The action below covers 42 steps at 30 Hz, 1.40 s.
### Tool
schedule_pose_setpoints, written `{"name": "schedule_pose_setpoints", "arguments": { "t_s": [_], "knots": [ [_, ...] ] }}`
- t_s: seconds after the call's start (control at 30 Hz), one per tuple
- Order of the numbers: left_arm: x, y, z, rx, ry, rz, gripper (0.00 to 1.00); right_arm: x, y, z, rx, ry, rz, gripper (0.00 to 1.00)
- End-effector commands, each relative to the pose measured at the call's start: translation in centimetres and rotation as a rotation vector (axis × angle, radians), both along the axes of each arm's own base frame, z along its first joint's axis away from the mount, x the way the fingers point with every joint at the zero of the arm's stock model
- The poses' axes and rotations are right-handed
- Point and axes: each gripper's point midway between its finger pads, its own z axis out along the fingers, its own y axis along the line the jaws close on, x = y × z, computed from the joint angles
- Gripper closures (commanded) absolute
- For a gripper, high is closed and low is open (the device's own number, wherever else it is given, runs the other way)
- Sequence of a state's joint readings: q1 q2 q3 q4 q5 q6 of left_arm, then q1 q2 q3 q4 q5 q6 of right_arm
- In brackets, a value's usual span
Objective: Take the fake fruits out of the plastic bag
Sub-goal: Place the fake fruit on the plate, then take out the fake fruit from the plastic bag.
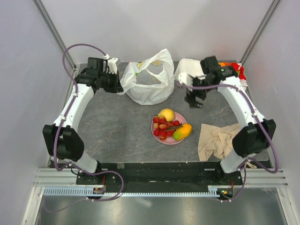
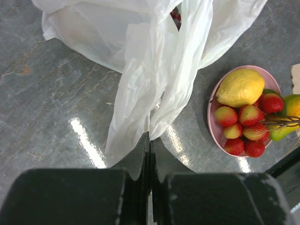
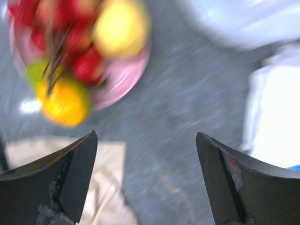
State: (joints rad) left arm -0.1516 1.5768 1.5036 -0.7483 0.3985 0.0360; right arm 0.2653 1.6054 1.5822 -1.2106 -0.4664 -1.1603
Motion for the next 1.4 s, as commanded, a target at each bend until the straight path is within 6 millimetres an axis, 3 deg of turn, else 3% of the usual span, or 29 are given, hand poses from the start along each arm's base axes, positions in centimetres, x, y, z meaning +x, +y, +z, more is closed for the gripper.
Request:
{"name": "schedule_pose_setpoints", "arguments": {
  "t_s": [0.0, 0.03, 0.07, 0.2, 0.33, 0.43, 0.47, 0.6, 0.7, 0.73, 0.77, 0.8, 0.83, 0.87, 0.9, 0.93, 0.97, 1.1, 1.3, 1.37],
  "knots": [
    [-1.5, -1.8, 1.8, -0.106, -0.005, -0.035, 0.98, 6.1, 5.9, 7.8, 0.308, -0.022, -0.175, 0.11],
    [-1.8, -1.9, 1.8, -0.114, -0.001, -0.036, 0.98, 7.1, 7.5, 8.7, 0.356, -0.016, -0.195, 0.13],
    [-2.2, -2.0, 2.3, -0.122, -0.005, -0.039, 0.98, 9.5, 9.3, 9.9, 0.425, -0.024, -0.264, 0.16],
    [-3.7, -2.2, 3.0, -0.151, 0.007, -0.045, 0.98, 12.8, 15.0, 10.1, 0.523, -0.055, -0.291, 0.30],
    [-6.0, -2.9, 1.8, -0.191, 0.089, -0.095, 0.98, 13.4, 20.9, 7.3, 0.559, -0.024, -0.259, 0.36],
    [-7.4, -2.5, 0.8, -0.190, 0.123, -0.105, 0.98, 14.8, 23.1, 4.3, 0.590, 0.033, -0.319, 0.39],
    [-8.2, -2.4, 0.2, -0.187, 0.148, -0.112, 0.98, 16.1, 23.9, 3.4, 0.625, 0.029, -0.345, 0.40],
    [-10.3, -1.3, -0.7, -0.165, 0.183, -0.091, 0.98, 19.7, 24.4, 1.0, 0.637, -0.004, -0.493, 0.40],
    [-11.9, -0.3, -2.1, -0.154, 0.232, -0.047, 0.98, 20.1, 23.3, -1.5, 0.538, -0.062, -0.513, 0.40],
    [-12.3, 0.0, -2.4, -0.158, 0.242, -0.028, 0.98, 19.6, 22.6, -1.2, 0.508, -0.080, -0.499, 0.40],
    [-12.7, 0.8, -3.1, -0.170, 0.271, 0.016, 0.98, 18.4, 21.8, -3.0, 0.455, -0.054, -0.499, 0.39],
    [-12.8, 1.2, -3.3, -0.175, 0.275, 0.040, 0.98, 17.4, 21.3, -3.3, 0.430, -0.050, -0.498, 0.39],
    [-12.9, 1.6, -3.3, -0.178, 0.274, 0.059, 0.98, 16.3, 20.6, -1.5, 0.436, -0.070, -0.487, 0.38],
    [-12.8, 2.3, -3.8, -0.171, 0.281, 0.085, 0.98, 14.6, 19.6, -3.7, 0.380, -0.044, -0.470, 0.36],
    [-12.7, 2.5, -3.8, -0.171, 0.274, 0.094, 0.98, 13.8, 19.3, -3.6, 0.372, -0.049, -0.458, 0.36],
    [-12.6, 2.7, -4.0, -0.168, 0.273, 0.103, 0.98, 13.5, 18.9, -2.2, 0.388, -0.086, -0.451, 0.34],
    [-12.5, 2.8, -4.3, -0.169, 0.277, 0.106, 0.98, 12.7, 18.6, -3.5, 0.368, -0.071, -0.447, 0.31],
    [-12.8, 2.9, -5.5, -0.162, 0.306, 0.106, 0.98, 13.1, 19.3, -4.0, 0.379, -0.056, -0.439, 0.28],
    [-12.0, 3.0, -6.0, -0.158, 0.309, 0.106, 0.98, 13.5, 22.2, -4.3, 0.469, 0.022, -0.391, 0.16],
    [-11.8, 3.1, -6.0, -0.146, 0.302, 0.100, 0.98, 14.4, 22.9, -4.5, 0.485, 0.020, -0.401, 0.15]
  ]
}}
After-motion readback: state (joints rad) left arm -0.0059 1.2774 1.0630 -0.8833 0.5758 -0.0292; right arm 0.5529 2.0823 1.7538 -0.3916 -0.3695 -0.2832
